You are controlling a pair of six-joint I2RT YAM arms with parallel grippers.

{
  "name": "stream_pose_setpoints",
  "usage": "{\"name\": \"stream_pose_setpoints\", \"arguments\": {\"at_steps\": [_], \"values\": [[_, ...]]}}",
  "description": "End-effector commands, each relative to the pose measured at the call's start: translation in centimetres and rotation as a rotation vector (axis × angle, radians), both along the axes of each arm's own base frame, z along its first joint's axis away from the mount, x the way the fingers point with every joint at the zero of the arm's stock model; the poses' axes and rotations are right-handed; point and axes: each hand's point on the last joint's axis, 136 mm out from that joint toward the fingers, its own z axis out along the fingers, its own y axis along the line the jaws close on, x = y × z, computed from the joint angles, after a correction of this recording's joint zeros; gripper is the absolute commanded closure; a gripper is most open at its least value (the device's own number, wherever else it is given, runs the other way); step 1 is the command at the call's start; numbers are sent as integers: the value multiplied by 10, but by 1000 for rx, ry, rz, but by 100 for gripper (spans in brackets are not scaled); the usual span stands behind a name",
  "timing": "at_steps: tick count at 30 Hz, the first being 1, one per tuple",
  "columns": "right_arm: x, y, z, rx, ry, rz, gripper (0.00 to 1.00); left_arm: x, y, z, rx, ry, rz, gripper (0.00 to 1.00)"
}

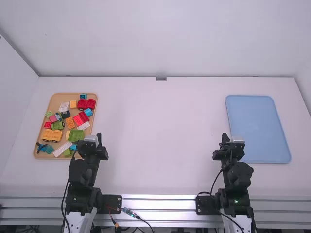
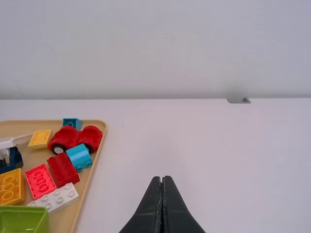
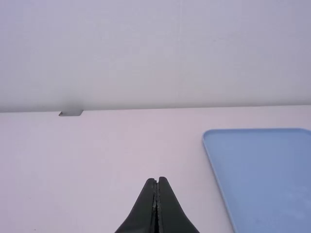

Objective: Assemble lego blocks to make yellow taxi

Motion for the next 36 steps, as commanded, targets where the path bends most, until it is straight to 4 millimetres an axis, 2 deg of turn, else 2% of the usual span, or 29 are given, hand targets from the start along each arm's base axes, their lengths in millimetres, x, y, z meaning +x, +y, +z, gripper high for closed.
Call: {"name": "stream_pose_setpoints", "arguments": {"at_steps": [1,5,11,22,36], "values": [[0,0,1,-5,-2,2,99,0,-1,1,-3,-3,-5,99],[1,3,19,-37,-38,28,96,0,-16,7,-41,12,-71,96],[1,5,20,-74,1,52,92,-2,-22,8,-51,55,-104,92],[0,6,22,-121,76,84,84,-3,-21,10,-51,135,-98,84],[0,7,24,-201,177,112,73,8,-22,58,-88,51,-96,73]]}}
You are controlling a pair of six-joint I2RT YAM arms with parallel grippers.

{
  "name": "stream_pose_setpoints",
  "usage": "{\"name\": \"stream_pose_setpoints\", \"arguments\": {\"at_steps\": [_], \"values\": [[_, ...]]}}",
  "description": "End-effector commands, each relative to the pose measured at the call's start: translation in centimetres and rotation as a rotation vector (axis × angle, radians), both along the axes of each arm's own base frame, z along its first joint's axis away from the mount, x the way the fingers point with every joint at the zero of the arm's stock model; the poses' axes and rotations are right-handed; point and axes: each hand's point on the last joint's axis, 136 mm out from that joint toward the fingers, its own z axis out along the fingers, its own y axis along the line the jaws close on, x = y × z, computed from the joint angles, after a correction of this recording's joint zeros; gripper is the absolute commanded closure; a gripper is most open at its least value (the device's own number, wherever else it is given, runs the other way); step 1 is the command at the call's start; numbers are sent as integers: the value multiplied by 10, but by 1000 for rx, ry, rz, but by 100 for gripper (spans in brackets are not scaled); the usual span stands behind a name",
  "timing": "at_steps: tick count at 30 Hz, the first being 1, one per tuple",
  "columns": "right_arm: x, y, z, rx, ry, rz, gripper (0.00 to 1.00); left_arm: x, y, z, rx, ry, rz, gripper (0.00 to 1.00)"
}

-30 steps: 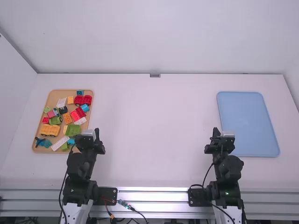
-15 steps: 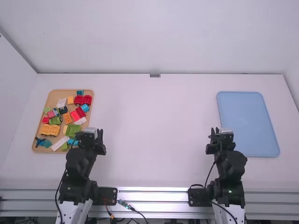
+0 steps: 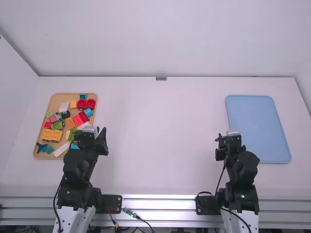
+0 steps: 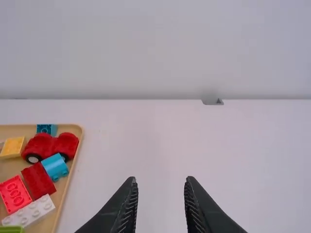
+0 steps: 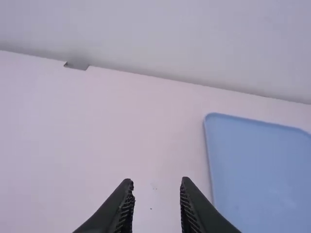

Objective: Assemble lego blocks to make yellow taxi

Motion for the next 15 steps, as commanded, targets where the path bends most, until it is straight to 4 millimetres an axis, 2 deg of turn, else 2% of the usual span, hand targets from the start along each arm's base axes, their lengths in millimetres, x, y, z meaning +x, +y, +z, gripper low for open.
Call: {"name": "stream_pose_setpoints", "arguments": {"at_steps": [1,8,10,11,12,15], "values": [[1,1,18,-18,-20,11,72,0,-3,13,-34,-8,-7,72],[2,1,19,-14,23,12,67,3,-3,18,-57,28,-5,67],[6,0,33,-15,-4,11,64,7,-3,29,-54,19,-7,63],[6,0,33,-15,-4,11,64,7,-3,29,-54,19,-7,63],[12,4,48,-18,-37,26,61,13,-4,45,-104,9,1,58],[12,5,51,-19,-42,28,61,14,-3,48,-106,9,3,57]]}}
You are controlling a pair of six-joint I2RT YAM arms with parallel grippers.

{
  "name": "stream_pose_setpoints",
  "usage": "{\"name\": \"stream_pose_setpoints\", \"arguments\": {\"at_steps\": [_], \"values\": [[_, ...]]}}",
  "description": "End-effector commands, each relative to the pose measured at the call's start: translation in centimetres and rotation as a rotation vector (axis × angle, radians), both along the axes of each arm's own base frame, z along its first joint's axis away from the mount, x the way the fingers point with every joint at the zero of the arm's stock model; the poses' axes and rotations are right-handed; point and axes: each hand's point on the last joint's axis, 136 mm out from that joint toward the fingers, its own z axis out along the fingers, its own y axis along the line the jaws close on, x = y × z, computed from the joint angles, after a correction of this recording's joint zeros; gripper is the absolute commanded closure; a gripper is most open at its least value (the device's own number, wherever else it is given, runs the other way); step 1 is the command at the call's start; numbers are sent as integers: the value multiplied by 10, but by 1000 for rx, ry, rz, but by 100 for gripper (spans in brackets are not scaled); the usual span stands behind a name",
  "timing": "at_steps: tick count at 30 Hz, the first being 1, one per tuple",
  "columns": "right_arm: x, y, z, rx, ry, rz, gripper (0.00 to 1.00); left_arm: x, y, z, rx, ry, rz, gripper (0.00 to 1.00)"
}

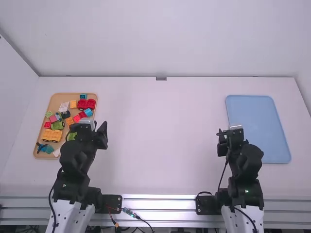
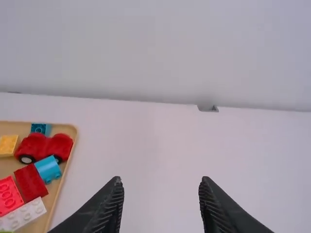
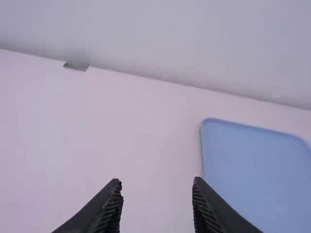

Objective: Assemble lego blocks to make yellow taxi

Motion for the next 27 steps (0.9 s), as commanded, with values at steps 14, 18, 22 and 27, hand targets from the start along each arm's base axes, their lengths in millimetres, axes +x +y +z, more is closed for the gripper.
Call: {"name": "stream_pose_setpoints", "arguments": {"at_steps": [14,18,22,27], "values": [[18,15,55,21,-47,38,47,39,14,76,5,-24,95,31],[26,21,67,29,-43,56,41,54,11,92,82,-31,72,23],[34,23,74,71,-8,50,35,66,11,78,85,21,73,16],[47,19,87,71,10,35,26,76,11,49,28,124,85,9]]}}
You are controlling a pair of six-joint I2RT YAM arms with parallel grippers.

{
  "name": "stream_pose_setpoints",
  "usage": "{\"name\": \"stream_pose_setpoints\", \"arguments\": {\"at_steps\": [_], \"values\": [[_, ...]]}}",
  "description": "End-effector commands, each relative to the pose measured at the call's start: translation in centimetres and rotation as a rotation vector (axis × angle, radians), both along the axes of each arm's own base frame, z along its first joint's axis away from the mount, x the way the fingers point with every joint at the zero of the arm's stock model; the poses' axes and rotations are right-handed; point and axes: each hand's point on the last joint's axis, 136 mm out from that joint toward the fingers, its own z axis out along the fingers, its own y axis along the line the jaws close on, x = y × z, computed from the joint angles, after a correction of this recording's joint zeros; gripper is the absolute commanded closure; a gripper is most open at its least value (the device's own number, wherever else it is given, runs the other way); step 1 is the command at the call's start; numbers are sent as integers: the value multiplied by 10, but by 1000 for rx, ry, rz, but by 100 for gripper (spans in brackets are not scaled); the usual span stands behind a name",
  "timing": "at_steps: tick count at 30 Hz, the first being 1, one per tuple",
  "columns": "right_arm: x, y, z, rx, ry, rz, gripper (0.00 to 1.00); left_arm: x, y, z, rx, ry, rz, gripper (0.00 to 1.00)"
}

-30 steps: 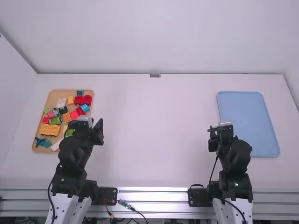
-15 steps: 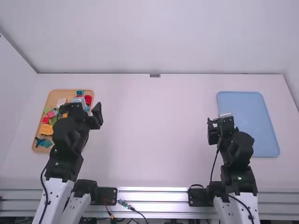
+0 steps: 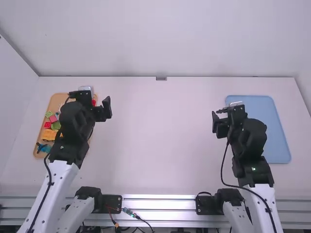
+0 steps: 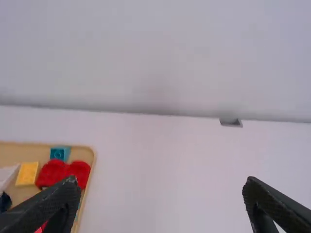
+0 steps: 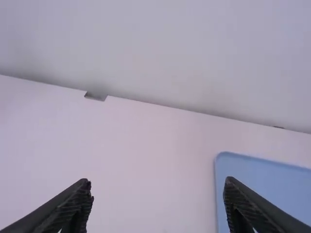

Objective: Assemble lego blocks to make yellow taxi

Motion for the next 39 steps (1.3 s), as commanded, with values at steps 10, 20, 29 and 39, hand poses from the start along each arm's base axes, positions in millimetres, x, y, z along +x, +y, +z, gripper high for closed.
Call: {"name": "stream_pose_setpoints", "arguments": {"at_steps": [10,20,29,39], "values": [[51,0,63,4,-48,-7,4,15,9,-35,-113,115,75,1],[84,3,56,59,-18,-14,1,22,9,-26,-141,71,86,1],[99,3,11,61,117,-22,1,31,37,-50,-210,108,295,1],[106,4,-37,54,276,-26,1,42,57,-74,-261,270,367,1]]}}
